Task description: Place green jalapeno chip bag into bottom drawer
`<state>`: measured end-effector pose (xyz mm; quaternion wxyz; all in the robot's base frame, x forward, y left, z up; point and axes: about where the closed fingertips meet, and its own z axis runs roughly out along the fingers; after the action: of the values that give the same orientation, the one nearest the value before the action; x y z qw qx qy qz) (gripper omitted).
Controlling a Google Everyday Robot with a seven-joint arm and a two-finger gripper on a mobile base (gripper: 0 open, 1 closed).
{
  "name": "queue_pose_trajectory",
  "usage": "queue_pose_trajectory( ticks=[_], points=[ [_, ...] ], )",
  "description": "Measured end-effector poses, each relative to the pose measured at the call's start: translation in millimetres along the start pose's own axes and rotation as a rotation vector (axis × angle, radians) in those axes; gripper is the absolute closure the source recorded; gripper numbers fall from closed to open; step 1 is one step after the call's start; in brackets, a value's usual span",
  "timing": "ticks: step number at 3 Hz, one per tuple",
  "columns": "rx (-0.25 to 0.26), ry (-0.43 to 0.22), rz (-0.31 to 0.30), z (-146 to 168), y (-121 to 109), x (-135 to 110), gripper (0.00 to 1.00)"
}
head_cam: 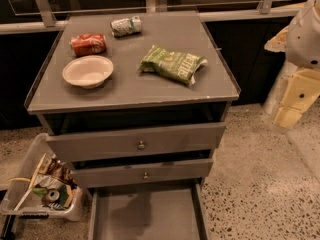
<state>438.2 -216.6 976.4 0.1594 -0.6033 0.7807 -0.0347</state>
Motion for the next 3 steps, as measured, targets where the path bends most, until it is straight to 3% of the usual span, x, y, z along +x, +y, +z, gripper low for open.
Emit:
queue_pose_trajectory(
  ticks=[2, 3],
  points=[
    [-0.003, 0.008, 0.008, 2, -3, -2, 0.0],
    [-0.011, -0.019, -0.026, 18, -17, -22, 0.0]
  ],
)
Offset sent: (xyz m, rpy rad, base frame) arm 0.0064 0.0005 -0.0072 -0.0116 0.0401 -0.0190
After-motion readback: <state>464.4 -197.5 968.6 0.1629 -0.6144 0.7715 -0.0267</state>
